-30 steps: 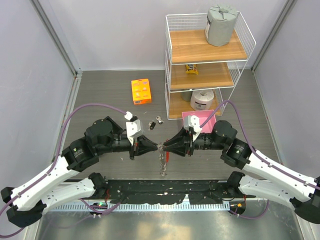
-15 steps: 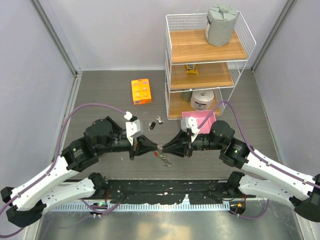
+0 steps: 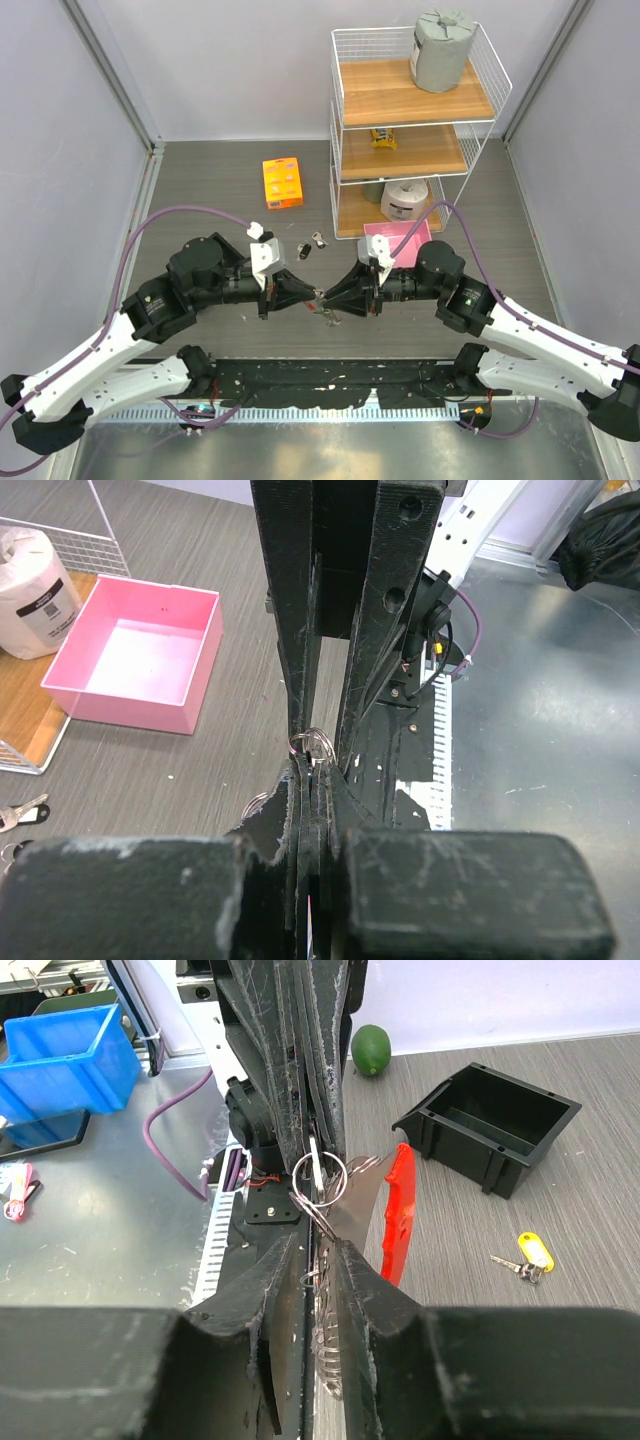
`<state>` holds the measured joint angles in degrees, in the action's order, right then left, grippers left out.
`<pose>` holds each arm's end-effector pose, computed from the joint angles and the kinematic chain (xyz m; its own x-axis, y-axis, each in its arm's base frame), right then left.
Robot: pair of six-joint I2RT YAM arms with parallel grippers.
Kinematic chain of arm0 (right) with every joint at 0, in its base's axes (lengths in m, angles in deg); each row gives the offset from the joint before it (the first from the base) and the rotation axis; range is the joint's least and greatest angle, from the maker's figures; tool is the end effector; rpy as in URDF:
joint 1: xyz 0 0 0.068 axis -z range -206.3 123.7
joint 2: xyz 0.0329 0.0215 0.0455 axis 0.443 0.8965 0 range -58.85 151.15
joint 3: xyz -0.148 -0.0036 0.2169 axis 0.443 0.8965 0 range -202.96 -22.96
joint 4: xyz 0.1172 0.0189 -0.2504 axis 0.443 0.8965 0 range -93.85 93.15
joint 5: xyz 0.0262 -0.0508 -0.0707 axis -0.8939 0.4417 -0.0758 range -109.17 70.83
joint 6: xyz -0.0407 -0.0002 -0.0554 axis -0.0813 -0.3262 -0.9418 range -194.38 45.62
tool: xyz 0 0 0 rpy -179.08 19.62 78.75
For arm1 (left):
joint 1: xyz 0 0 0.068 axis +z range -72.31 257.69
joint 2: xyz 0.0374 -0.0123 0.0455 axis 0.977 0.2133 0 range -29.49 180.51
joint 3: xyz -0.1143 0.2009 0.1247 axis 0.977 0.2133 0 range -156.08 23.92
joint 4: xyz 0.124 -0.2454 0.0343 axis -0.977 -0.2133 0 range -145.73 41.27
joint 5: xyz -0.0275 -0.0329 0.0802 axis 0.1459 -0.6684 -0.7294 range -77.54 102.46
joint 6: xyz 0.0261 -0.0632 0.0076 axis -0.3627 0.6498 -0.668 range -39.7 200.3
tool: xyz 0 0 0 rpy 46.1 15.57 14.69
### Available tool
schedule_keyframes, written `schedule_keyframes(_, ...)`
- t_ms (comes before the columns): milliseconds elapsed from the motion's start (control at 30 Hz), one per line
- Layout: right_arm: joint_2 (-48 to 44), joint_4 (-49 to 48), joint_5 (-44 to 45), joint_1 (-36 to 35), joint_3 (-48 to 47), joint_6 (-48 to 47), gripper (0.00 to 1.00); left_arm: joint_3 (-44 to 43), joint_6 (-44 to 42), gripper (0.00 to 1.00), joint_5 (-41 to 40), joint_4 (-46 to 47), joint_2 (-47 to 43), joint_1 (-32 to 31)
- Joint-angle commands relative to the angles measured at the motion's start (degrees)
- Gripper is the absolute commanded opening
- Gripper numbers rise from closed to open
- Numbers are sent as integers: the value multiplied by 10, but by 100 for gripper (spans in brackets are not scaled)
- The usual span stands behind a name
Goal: Remove the keys from the keyring
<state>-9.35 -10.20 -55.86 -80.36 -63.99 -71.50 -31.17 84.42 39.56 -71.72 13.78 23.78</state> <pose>0.1148 0.2150 0.3227 -0.0718 -0.0305 -0.9970 -0.9973 -0.0113 0.0722 0.0976 -0.1768 0.3756 -0.1844 0.1444 -0.9722 0.9719 0.1741 -0.1584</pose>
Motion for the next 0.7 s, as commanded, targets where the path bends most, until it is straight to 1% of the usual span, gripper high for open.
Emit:
schedule_keyframes(0,-11,-18,0,-3,-27,-8,28,-22,6,0,12,35,-6,-1)
schedule_keyframes(267,-13,-18,-4,-3,-31,-5,28,-19,7,0,15,35,-5,-1)
schedule_keyframes(300,-13,-17,-7,-3,-32,-5,26,-17,7,0,15,35,-6,-1)
schedule_keyframes(333,-14,-17,-7,-3,-33,-6,21,-18,7,0,15,35,-6,-1)
schedule_keyframes(367,-14,-16,-6,-3,-33,-5,19,-16,7,0,15,36,-4,-1)
schedule_keyframes(400,-16,-16,-7,-3,-33,-6,15,-16,7,0,14,36,-5,-1)
schedule_keyframes(500,-17,-14,-6,-3,-33,-6,13,-14,7,0,15,37,-5,-1)
schedule_keyframes(533,-18,-14,-7,-3,-33,-6,10,-14,7,0,16,36,-3,-1)
schedule_keyframes(667,-17,-12,-10,-3,-34,-7,6,-14,8,0,20,36,-1,-1)
